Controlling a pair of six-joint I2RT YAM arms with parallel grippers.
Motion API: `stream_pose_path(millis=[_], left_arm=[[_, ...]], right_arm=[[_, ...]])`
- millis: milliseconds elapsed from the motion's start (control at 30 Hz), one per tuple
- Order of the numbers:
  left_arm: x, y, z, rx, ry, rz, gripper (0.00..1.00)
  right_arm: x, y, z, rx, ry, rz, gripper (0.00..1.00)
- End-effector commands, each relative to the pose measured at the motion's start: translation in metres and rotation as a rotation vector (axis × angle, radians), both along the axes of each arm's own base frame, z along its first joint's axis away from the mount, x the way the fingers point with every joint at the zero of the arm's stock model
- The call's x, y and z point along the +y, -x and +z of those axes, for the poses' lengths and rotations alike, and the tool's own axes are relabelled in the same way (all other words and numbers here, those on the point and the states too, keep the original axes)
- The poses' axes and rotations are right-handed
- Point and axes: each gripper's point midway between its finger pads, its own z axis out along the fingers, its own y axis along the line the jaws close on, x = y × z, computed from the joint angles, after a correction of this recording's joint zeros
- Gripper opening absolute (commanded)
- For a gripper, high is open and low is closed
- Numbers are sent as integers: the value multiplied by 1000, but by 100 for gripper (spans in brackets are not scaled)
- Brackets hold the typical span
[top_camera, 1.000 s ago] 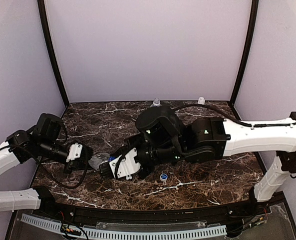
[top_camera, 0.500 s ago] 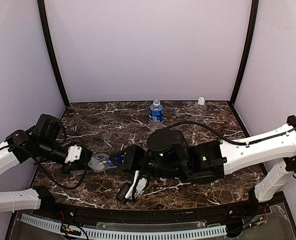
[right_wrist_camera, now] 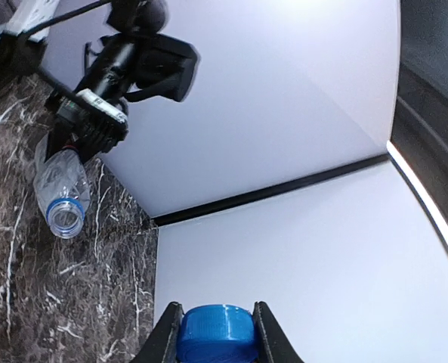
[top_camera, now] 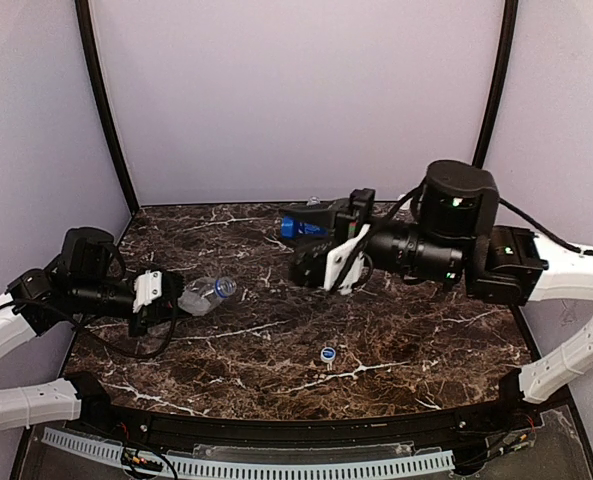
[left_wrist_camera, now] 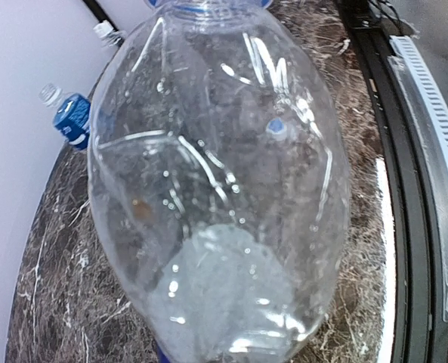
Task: Unscrew the bottle caps
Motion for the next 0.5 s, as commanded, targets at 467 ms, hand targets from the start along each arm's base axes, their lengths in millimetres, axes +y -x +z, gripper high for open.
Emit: stream_pose_path(millis=[467], left_arm=[[51,-81,50,6,403,594,21]], right_arm=[[14,-86,-303,1356,486,-953,0]])
